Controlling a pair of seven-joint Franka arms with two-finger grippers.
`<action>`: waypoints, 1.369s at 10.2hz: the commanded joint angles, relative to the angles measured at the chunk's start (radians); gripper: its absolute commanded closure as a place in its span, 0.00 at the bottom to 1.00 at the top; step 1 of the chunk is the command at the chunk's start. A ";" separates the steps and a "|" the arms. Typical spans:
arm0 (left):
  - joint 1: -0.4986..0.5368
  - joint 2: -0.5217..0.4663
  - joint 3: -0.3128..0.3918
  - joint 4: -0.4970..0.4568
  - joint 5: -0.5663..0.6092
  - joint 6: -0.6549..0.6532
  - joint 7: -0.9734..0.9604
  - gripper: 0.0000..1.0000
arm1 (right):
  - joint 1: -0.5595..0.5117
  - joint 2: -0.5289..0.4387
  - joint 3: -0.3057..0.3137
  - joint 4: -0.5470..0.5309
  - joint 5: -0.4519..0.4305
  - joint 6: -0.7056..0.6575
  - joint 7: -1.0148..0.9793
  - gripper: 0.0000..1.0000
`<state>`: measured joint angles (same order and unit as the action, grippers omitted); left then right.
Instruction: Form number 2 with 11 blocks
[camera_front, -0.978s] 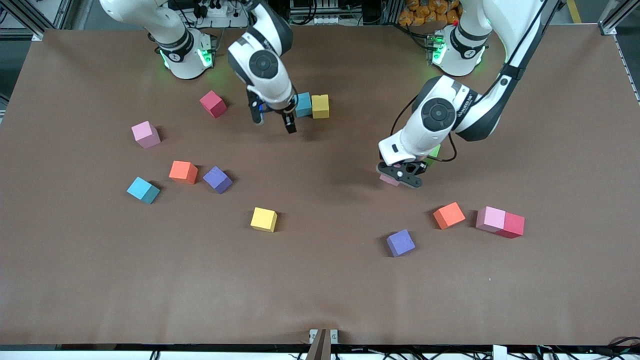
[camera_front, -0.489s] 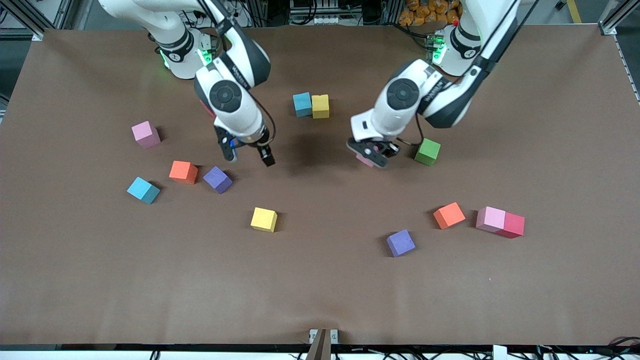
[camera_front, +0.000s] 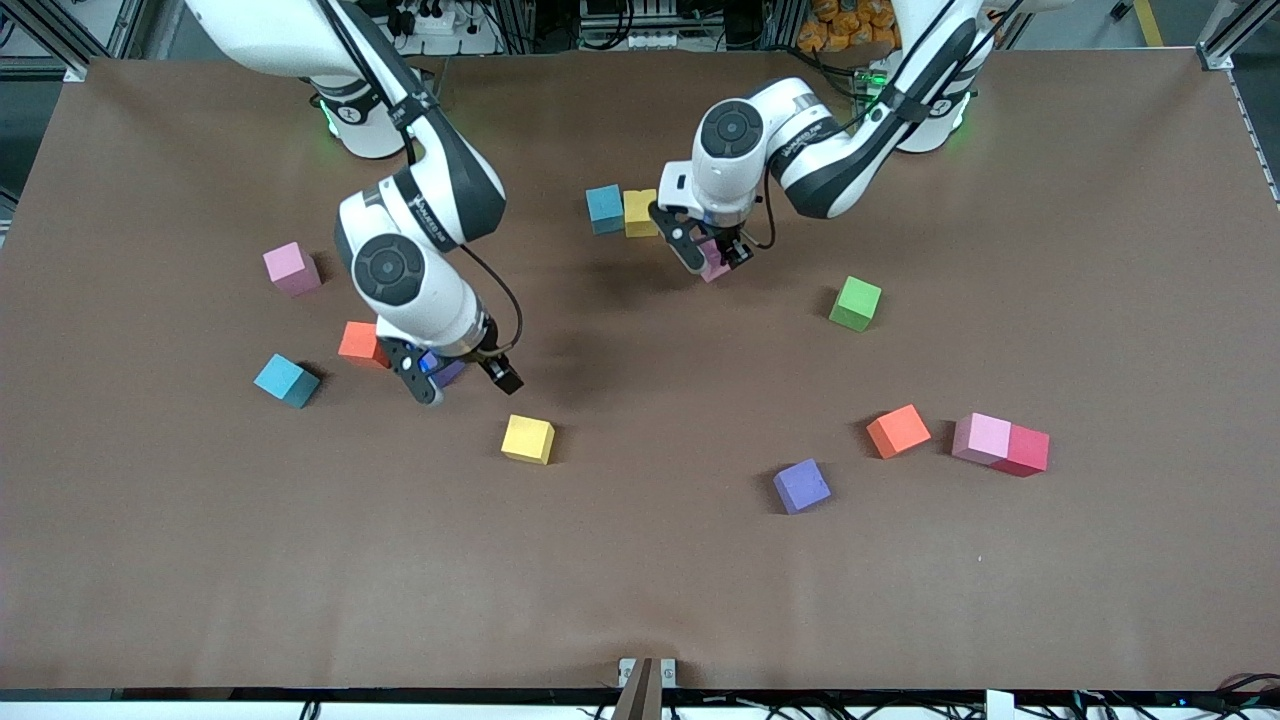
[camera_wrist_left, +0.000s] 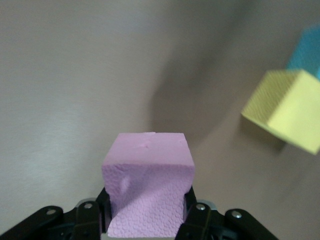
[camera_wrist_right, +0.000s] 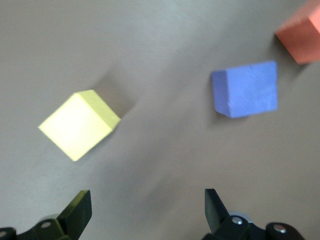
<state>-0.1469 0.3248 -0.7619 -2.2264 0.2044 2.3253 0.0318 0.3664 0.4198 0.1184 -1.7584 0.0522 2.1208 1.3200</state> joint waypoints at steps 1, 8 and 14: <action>0.004 0.013 -0.033 -0.041 0.088 -0.001 0.091 0.48 | -0.026 0.086 0.014 0.161 -0.029 -0.088 -0.051 0.00; -0.103 0.074 -0.034 -0.035 0.133 0.003 0.189 0.52 | -0.046 0.148 0.015 0.238 -0.035 -0.085 -0.373 0.00; -0.123 0.128 -0.034 0.010 0.133 0.005 0.203 0.51 | -0.018 0.292 0.015 0.346 -0.104 -0.042 -0.694 0.00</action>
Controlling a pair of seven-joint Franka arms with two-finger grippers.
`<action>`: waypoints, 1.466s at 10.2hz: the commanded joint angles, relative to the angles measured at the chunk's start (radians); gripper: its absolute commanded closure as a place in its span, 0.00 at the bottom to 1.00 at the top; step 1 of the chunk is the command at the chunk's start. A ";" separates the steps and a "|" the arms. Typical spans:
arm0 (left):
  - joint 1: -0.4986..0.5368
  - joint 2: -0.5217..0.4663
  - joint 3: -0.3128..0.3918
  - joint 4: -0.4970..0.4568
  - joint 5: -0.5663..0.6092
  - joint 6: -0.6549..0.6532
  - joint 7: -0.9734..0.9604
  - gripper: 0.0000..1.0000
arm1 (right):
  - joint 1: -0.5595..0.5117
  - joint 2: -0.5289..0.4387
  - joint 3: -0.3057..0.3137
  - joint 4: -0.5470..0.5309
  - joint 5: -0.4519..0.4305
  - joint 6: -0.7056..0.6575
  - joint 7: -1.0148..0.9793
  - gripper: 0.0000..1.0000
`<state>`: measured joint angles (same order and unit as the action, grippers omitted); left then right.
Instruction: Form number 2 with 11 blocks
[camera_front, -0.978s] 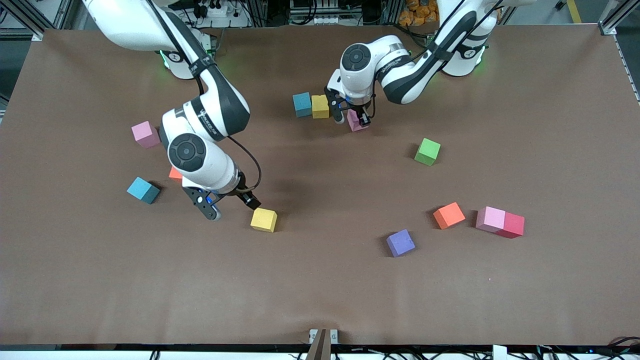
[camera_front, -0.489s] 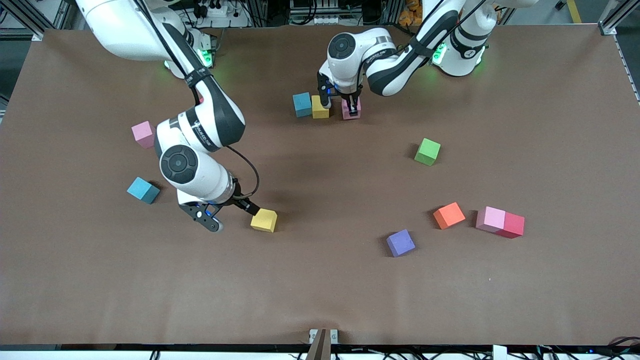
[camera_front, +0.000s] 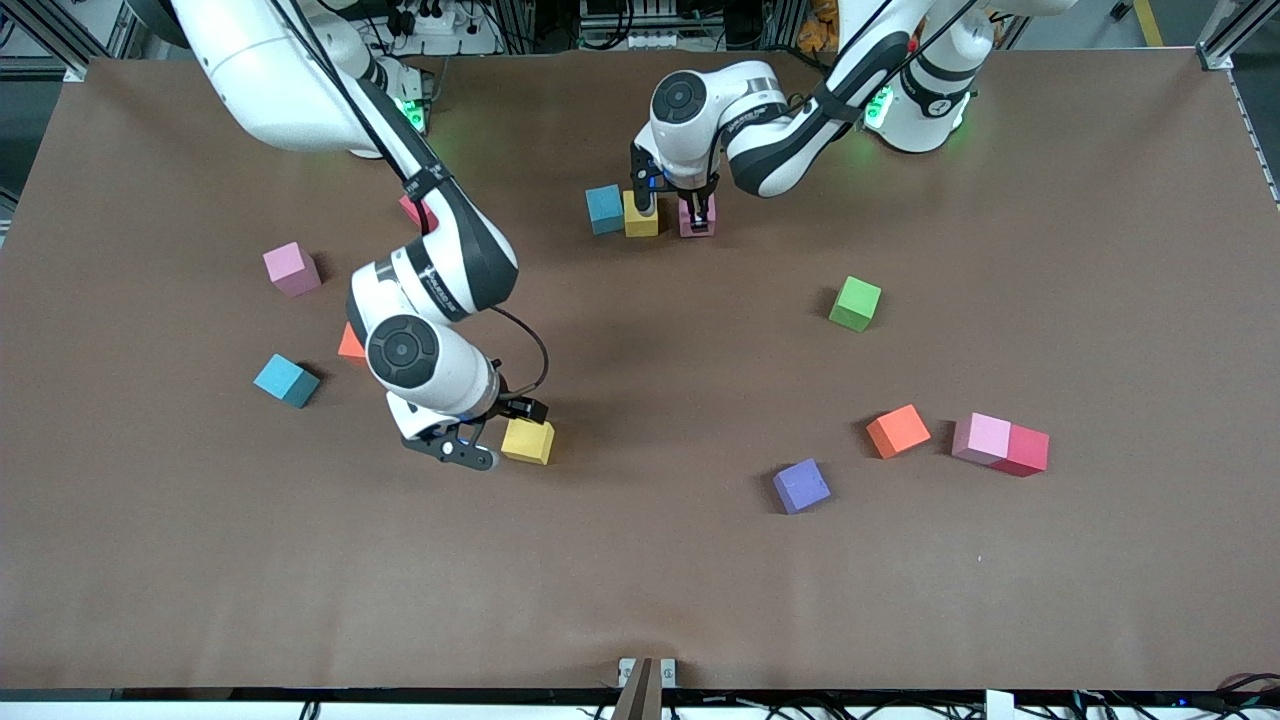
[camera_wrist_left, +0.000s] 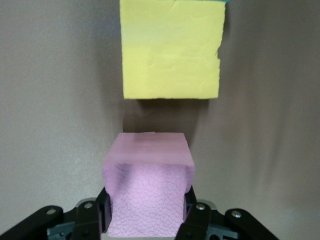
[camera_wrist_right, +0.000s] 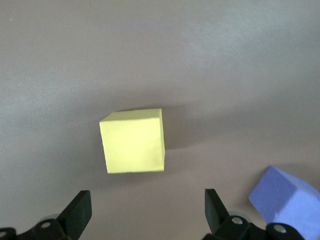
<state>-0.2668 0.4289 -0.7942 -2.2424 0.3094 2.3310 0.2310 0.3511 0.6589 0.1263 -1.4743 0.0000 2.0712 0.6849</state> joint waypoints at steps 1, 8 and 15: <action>-0.006 0.027 0.000 0.033 0.028 -0.001 0.004 0.51 | -0.001 0.080 0.007 0.077 -0.096 0.023 -0.061 0.00; -0.065 0.065 0.046 0.085 0.048 -0.001 0.047 0.51 | 0.020 0.197 0.006 0.158 -0.112 0.118 0.003 0.00; -0.115 0.070 0.096 0.098 0.051 -0.005 0.050 0.51 | 0.023 0.226 0.006 0.166 -0.156 0.119 0.018 0.00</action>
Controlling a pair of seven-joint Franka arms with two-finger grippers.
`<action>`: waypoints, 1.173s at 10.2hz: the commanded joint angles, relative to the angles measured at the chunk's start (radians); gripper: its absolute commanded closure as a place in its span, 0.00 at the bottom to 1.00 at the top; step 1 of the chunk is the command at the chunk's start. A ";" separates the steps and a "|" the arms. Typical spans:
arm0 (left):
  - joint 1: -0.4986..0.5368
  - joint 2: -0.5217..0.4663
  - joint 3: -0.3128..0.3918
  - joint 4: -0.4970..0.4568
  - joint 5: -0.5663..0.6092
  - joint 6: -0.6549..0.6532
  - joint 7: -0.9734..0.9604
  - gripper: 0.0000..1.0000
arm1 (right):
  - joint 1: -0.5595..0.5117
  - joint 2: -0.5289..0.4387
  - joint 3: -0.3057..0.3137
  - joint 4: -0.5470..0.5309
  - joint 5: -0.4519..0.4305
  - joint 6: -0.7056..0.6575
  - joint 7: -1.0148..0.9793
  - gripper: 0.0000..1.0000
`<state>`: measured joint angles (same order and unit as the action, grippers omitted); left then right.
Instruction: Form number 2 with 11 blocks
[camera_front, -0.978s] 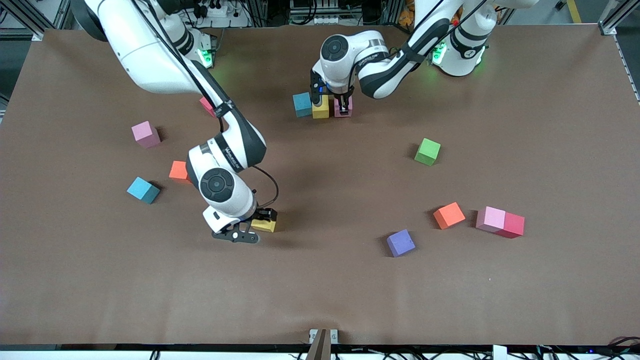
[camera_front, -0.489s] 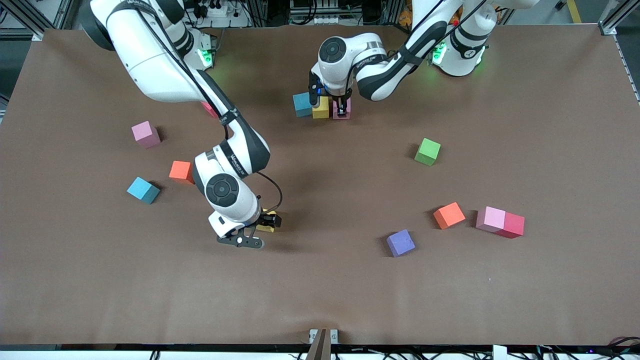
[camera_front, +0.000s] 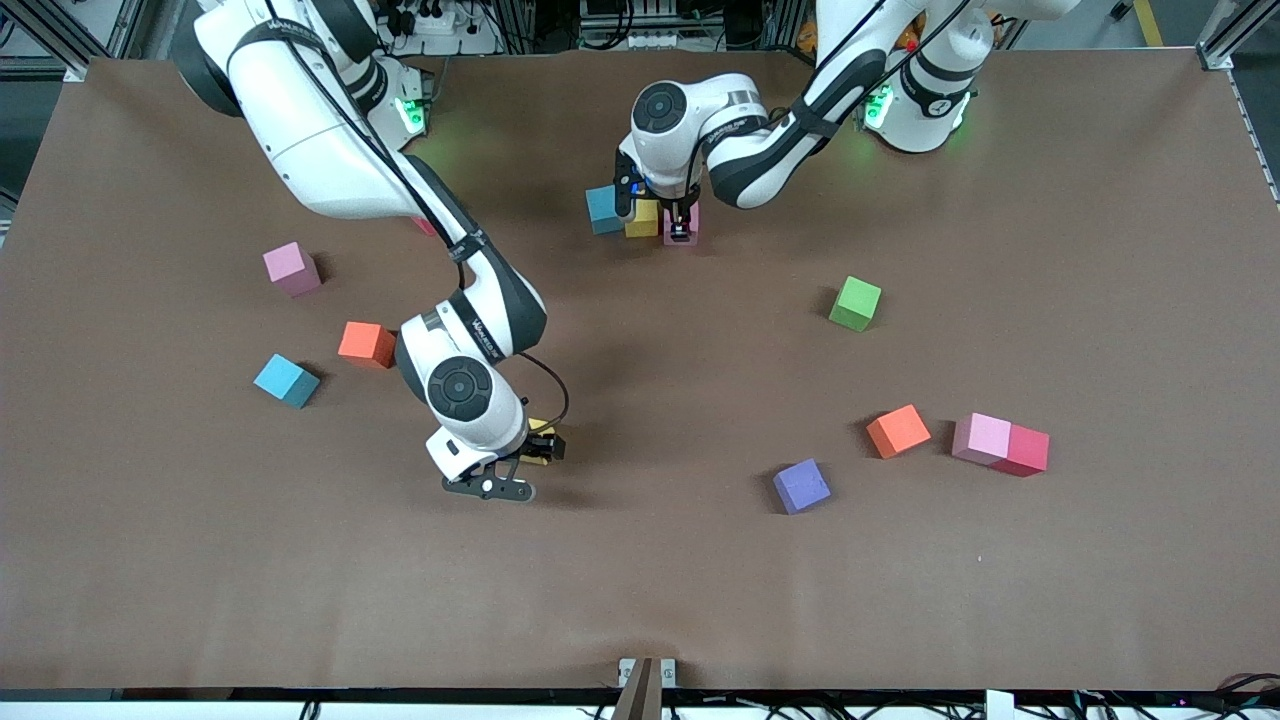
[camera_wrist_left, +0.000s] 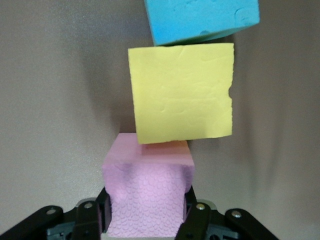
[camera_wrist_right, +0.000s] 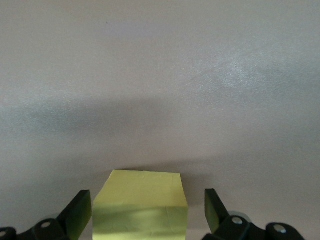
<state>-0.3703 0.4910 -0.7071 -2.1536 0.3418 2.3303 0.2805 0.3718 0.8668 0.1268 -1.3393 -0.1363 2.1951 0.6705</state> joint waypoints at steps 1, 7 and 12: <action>-0.010 0.008 0.009 0.005 0.019 -0.008 0.005 0.51 | 0.002 0.018 0.005 0.031 -0.017 -0.005 0.046 0.00; -0.025 0.008 0.006 0.005 0.013 -0.008 -0.004 0.51 | 0.009 0.018 0.007 0.011 -0.016 -0.005 0.061 0.00; -0.029 0.009 0.006 0.008 -0.001 -0.011 -0.003 0.51 | 0.009 0.018 0.007 0.008 -0.017 -0.006 0.058 1.00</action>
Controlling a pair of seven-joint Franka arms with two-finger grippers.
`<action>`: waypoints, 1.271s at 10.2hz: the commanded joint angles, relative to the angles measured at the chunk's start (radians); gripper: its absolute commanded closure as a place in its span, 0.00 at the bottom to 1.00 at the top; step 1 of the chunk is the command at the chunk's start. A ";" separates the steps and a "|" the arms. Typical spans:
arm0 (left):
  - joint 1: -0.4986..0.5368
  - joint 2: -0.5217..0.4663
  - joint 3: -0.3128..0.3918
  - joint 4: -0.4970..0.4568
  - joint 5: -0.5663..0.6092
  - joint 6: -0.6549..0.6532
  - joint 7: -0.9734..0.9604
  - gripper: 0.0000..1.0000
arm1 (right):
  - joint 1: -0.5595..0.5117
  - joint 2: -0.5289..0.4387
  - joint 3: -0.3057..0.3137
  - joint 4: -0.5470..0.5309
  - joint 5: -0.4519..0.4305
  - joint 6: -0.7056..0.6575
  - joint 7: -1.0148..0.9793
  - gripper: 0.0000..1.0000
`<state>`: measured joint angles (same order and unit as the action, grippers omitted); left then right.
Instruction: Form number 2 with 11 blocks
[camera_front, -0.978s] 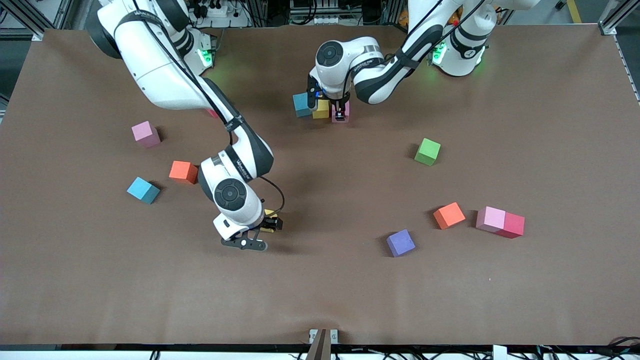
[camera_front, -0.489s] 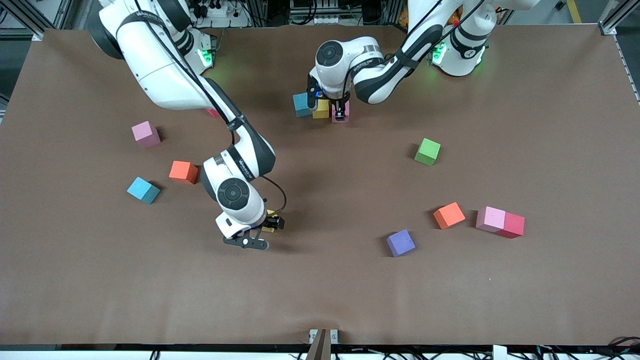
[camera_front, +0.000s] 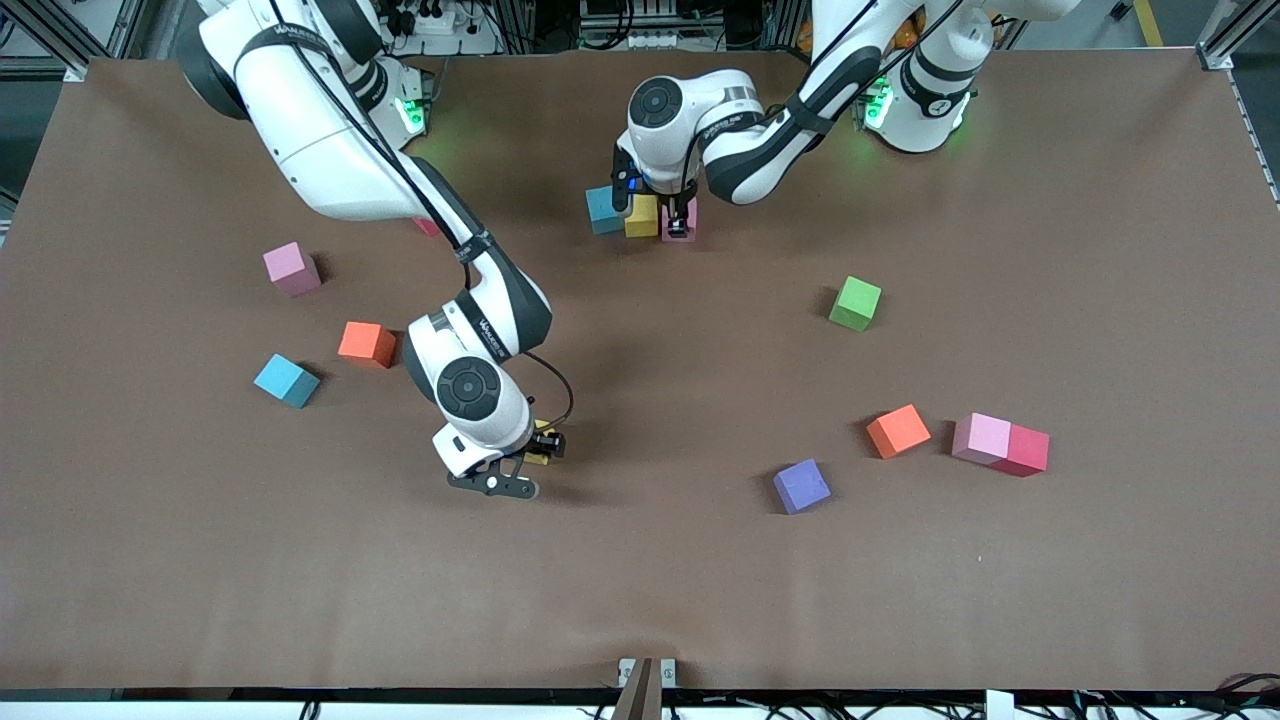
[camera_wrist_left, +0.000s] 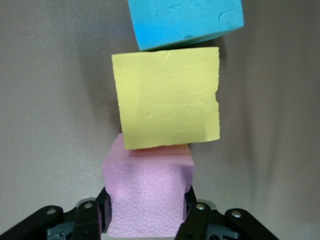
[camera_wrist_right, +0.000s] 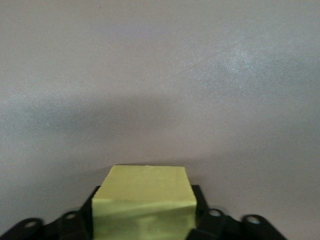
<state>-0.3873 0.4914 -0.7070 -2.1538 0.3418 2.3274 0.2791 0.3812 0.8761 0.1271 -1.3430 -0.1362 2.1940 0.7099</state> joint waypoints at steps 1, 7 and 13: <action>-0.019 0.013 0.006 0.015 -0.003 -0.008 -0.004 0.51 | -0.001 0.007 0.006 0.011 -0.019 -0.005 0.010 1.00; -0.027 0.026 0.007 0.020 -0.015 -0.008 -0.008 0.49 | -0.004 -0.022 0.009 0.019 -0.022 -0.013 0.000 1.00; -0.036 0.021 0.007 0.020 -0.017 -0.010 -0.067 0.00 | -0.004 -0.022 0.012 0.021 -0.022 -0.014 0.003 1.00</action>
<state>-0.4086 0.5082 -0.7069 -2.1474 0.3386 2.3265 0.2265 0.3819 0.8676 0.1285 -1.3194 -0.1378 2.1936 0.7080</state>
